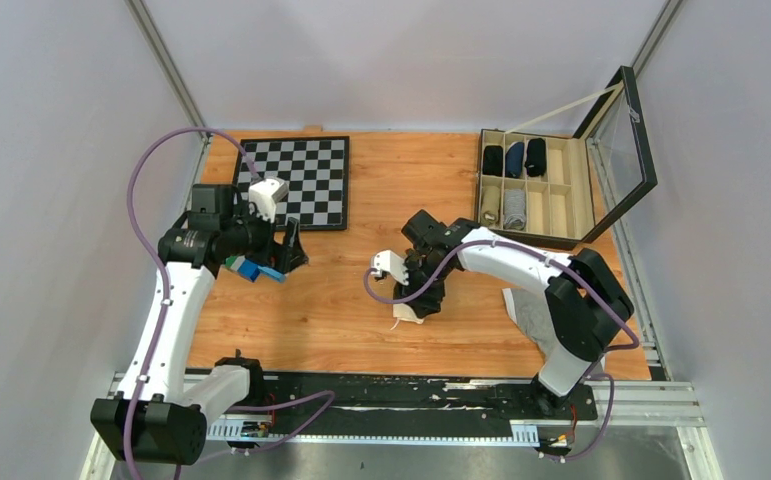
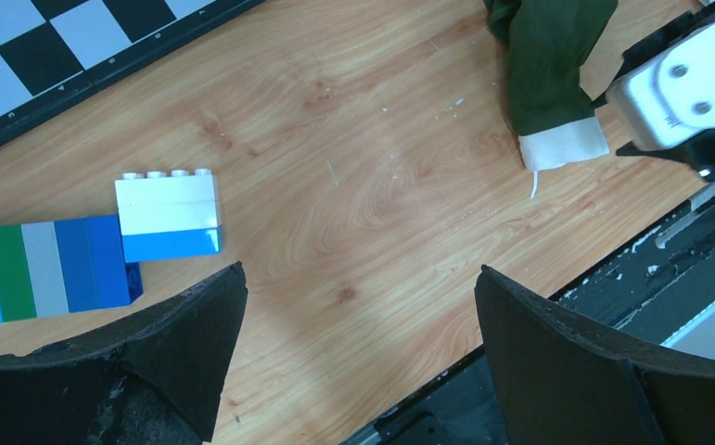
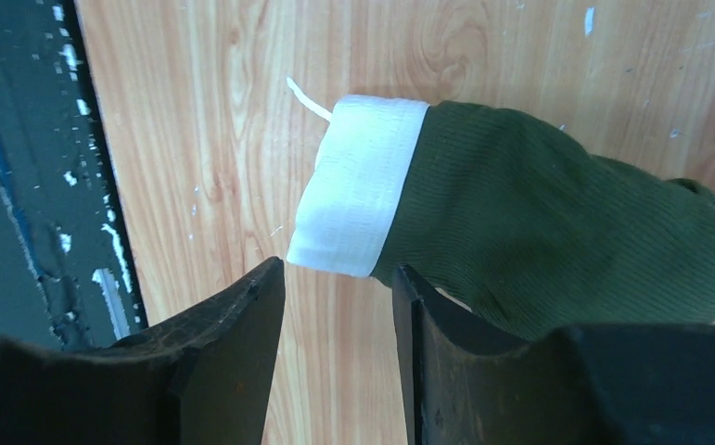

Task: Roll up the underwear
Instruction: Flatten out the underwear at the center of the board.

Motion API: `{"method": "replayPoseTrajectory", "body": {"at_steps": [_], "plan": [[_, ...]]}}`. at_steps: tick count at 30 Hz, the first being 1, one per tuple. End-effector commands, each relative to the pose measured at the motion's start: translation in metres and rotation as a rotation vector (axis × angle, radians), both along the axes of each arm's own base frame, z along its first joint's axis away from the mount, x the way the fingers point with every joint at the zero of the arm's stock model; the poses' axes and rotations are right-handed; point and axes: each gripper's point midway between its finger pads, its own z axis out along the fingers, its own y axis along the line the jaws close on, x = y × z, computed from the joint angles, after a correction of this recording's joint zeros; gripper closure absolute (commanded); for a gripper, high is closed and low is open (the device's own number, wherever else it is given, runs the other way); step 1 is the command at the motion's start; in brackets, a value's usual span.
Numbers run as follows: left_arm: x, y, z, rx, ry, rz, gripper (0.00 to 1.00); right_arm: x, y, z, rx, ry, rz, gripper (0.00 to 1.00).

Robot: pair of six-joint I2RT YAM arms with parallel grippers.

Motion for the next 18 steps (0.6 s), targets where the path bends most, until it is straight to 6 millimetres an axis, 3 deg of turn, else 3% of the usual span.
{"method": "replayPoseTrajectory", "body": {"at_steps": [1, 7, 11, 14, 18], "plan": [[0.000, 0.001, 0.021, -0.018, -0.019, 0.041, 0.01, 0.011, 0.007, -0.019, -0.046, -0.082, -0.080, 0.53], [0.001, 0.006, 0.050, -0.032, -0.043, 0.114, 0.01, 0.003, 0.005, -0.036, -0.084, -0.035, -0.123, 0.54], [0.001, 0.001, 0.074, -0.047, -0.143, 0.073, 0.01, 0.011, 0.003, -0.037, -0.108, -0.078, -0.129, 0.86], [-0.001, -0.007, 0.082, -0.060, -0.209, -0.002, 0.03, 0.013, 0.010, -0.019, -0.071, -0.062, -0.117, 0.97], [-0.036, -0.050, 0.084, -0.058, -0.248, -0.354, 0.06, 0.011, 0.012, 0.019, 0.031, 0.029, -0.112, 1.00]]}}
